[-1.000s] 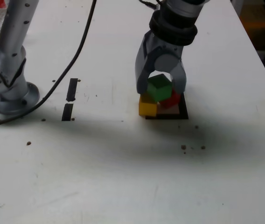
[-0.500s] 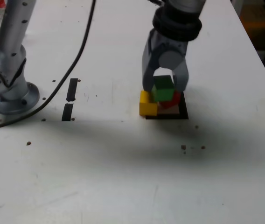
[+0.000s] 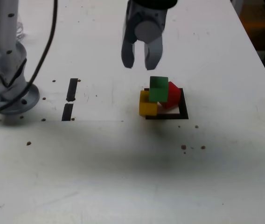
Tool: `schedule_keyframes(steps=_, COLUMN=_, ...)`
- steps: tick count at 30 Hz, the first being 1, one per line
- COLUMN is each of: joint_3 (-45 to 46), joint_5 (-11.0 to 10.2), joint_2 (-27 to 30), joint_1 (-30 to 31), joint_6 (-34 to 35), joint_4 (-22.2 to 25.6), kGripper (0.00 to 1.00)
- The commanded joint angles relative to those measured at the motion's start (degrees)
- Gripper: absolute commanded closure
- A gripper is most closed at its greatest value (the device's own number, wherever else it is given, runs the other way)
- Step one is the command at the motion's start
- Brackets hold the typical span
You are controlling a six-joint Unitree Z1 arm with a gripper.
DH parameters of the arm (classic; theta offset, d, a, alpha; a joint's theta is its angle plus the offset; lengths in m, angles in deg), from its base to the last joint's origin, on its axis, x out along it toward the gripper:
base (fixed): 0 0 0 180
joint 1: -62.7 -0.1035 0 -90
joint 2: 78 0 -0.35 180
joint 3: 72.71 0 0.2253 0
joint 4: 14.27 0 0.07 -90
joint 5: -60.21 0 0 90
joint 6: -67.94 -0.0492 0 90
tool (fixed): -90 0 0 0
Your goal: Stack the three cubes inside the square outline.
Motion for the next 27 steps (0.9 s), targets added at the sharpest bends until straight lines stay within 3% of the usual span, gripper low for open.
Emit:
schedule_keyframes(steps=1, joint_3=-0.2, joint_5=0.2, joint_2=0.6, joint_1=0.2, joint_6=0.0, joint_4=0.0, kGripper=0.71)
schedule_keyframes(steps=10, joint_3=-1.6, joint_5=-1.0, joint_2=1.8, joint_1=2.3, joint_6=-1.4, joint_4=-1.0, kGripper=0.51)
schedule_keyframes(steps=19, joint_3=2.4, joint_5=0.9, joint_2=2.2, joint_1=2.4, joint_6=-3.1, joint_4=-2.8, kGripper=0.22)
schedule_keyframes(steps=27, joint_3=5.2, joint_5=2.2, joint_2=0.9, joint_1=2.4, joint_6=-5.3, joint_4=-8.0, kGripper=0.12)
